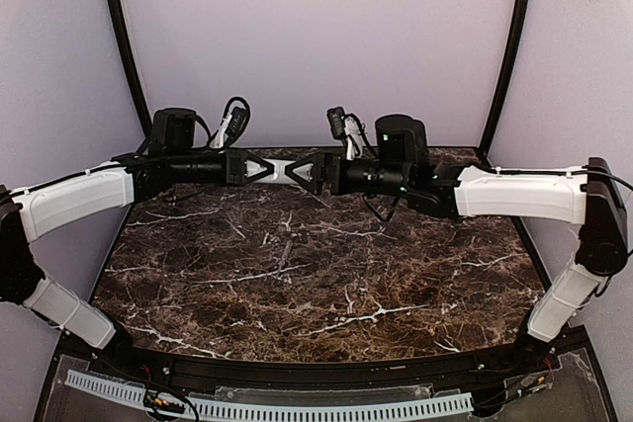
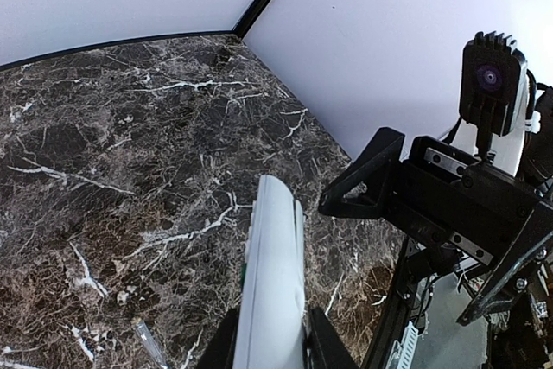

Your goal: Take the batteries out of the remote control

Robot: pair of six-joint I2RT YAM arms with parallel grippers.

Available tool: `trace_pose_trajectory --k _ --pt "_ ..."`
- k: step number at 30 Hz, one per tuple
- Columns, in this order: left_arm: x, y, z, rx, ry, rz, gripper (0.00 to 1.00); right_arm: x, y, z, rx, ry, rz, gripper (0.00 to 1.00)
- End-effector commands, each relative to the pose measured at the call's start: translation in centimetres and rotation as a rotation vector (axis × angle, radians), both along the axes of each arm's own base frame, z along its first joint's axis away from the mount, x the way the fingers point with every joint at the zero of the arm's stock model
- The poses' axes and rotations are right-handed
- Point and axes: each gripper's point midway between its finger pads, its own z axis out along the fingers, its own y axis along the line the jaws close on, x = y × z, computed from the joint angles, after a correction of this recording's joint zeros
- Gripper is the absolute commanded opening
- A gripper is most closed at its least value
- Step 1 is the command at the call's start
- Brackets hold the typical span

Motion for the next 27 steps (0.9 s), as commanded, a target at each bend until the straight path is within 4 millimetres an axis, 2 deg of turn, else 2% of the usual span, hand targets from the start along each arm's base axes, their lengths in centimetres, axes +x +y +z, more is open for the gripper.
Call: trace_pose_trajectory --k 1,17,27 --pt "-0.8 -0.1 1.9 -0.038 -0.06 -0.032 0.0 0.9 0.3 0.4 -0.001 -0.021 -0.014 0.96" --pt "-1.0 -0.4 2.1 -0.059 -0.059 -0.052 0.0 1.1 0.6 0.1 -0.005 -0.016 -0.011 0.95" --pt "-1.0 -0.4 2.0 -0.058 -0.057 -0.051 0.0 -0.2 1.3 1.0 0.044 -0.032 0.074 0.94"
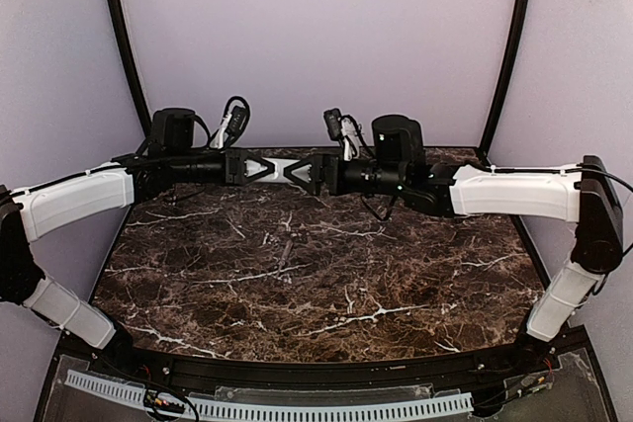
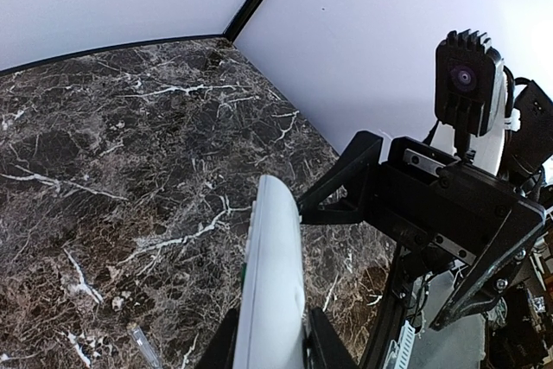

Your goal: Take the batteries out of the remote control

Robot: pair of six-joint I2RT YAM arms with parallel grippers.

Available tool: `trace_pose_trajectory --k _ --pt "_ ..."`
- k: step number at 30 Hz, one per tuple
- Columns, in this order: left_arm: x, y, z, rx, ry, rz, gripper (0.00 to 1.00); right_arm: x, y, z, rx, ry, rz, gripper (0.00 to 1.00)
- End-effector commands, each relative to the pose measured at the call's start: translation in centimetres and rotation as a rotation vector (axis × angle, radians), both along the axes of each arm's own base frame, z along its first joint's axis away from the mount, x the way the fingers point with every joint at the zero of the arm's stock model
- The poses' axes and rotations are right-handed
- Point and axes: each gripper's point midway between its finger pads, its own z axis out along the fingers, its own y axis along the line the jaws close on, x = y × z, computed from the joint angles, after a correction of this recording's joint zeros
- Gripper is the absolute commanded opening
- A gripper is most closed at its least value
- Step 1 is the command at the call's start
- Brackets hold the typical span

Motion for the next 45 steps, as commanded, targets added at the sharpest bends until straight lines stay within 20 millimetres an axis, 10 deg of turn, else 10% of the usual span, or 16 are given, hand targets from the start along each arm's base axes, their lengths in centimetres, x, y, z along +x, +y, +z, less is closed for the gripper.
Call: trace_pose_trajectory --k 1,21,45 --pt "-0.7 -0.1 1.7 -0.037 -0.043 -0.025 0.0 -0.5 0.7 1.7 0.058 -0.044 0.057 0.94" --pt "0.1 0.7 1.0 0.011 -0.045 0.041 0.0 -4.8 1.3 5.2 0.144 -0.119 0.222 0.92" --pt "0.5 1.3 0.9 0.045 -0.068 0.077 0.0 -4.0 -0.4 5.0 0.045 -0.18 0.122 0.93"
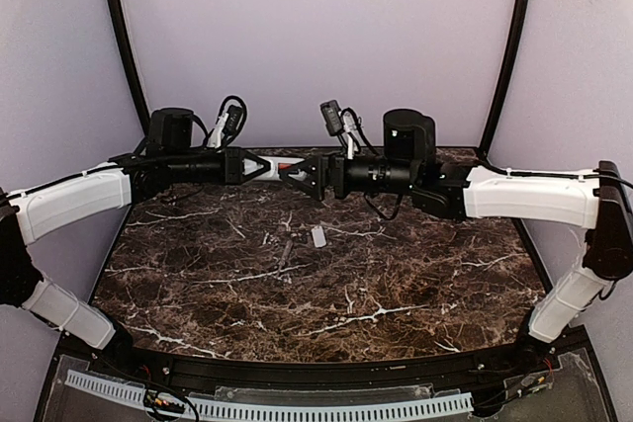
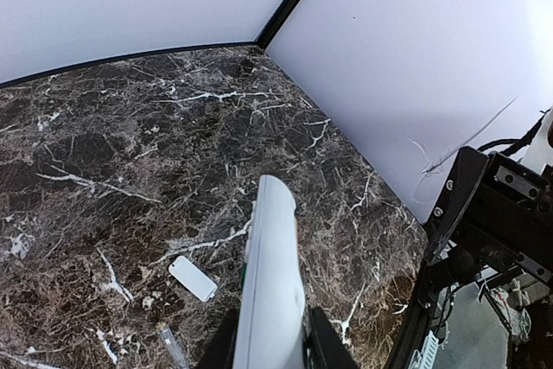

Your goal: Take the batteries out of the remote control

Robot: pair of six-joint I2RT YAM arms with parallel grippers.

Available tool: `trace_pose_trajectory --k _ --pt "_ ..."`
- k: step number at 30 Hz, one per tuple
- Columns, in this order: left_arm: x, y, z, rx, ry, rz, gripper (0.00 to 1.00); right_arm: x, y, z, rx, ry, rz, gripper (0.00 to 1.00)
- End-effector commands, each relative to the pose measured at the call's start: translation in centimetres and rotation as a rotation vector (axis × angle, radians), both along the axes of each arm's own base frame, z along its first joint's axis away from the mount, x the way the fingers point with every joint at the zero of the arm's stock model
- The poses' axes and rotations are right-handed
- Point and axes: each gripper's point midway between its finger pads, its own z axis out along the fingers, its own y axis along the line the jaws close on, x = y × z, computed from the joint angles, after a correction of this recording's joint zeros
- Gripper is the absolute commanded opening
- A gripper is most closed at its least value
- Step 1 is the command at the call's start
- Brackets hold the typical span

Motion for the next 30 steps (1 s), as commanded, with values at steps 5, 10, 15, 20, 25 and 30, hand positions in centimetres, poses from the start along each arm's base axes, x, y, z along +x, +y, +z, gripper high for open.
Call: trace_pose_trajectory --k 5,10,15,20,25,30 --pt "-1.1 -0.3 1.7 -0.032 -0.053 -0.059 0.0 1.8 -3.1 -0.2 -0.131 -0.159 -0.174 0.95" --pt "-1.4 -0.8 1.6 -0.048 -0.047 -0.096 0.0 2.1 -5.4 -1.3 -0.229 -0.254 -0.234 0.98" --pt "-1.8 -1.4 1.6 -0.081 -0.035 -0.137 0.0 2.0 -8.2 -1.8 -0.291 -0.339 -0.3 0.98" --pt "-1.7 -2.3 0.5 -0.095 0.012 -0.151 0.0 2.7 -10.3 -1.7 -0.323 -0.35 -0.378 0.99" --pt "-2.5 -3.7 -0.2 -0.083 0.052 -0.184 0.0 3.8 -12.5 -2.9 -0.387 -0.308 -0.456 0.99" --pt "-3.7 -4.5 -2.2 -0.087 0.1 -0.169 0.0 4.4 -14.2 -4.2 -0.386 -0.245 -0.492 0.99"
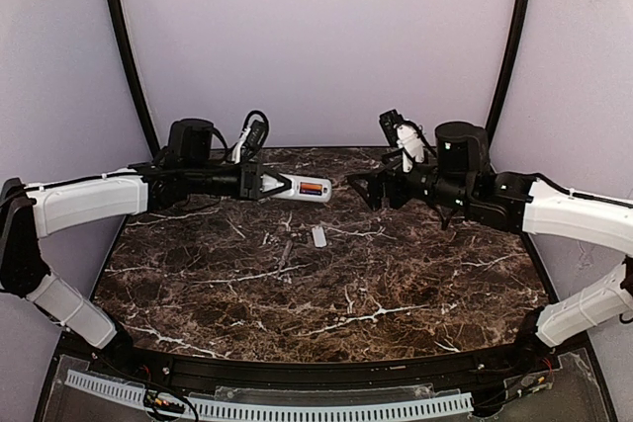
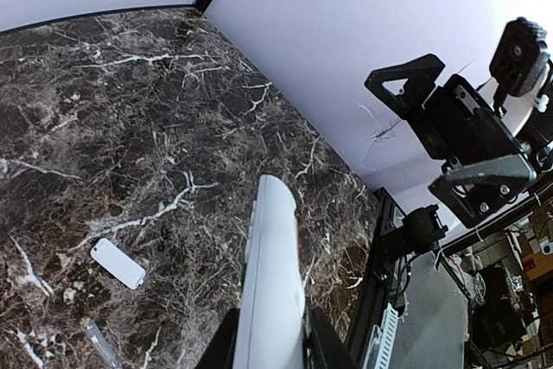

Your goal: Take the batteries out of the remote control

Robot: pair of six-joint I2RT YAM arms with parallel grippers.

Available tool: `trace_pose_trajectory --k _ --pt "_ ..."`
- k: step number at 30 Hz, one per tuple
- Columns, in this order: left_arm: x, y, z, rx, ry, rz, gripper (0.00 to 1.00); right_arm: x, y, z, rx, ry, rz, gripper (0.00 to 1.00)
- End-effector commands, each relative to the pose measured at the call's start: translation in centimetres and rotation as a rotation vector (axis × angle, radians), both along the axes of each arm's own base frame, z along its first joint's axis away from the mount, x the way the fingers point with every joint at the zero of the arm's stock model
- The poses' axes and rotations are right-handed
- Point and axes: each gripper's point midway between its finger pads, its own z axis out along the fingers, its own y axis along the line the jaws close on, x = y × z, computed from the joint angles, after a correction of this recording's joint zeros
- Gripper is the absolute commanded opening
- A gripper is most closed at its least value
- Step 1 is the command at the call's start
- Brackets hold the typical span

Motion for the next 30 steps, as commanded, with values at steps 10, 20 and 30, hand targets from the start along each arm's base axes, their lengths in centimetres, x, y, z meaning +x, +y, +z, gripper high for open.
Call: trace_pose_trajectory --k 10,20,30 --pt "-2.9 -2.3 -6.1 -0.046 0.146 0.052 0.01 0.9 -3.7 -4.8 -0.044 0.129 -0.078 0.99" --pt "-3.8 -3.6 -10.8 -0.042 0.277 0.053 0.0 1.4 -4.0 -6.6 -0.035 0.189 -0.081 0.99" --pt "-4.8 -5.6 -14.4 -0.034 0.369 0.015 0.01 1.6 -5.7 -7.8 0.003 0.249 -0.121 0.99"
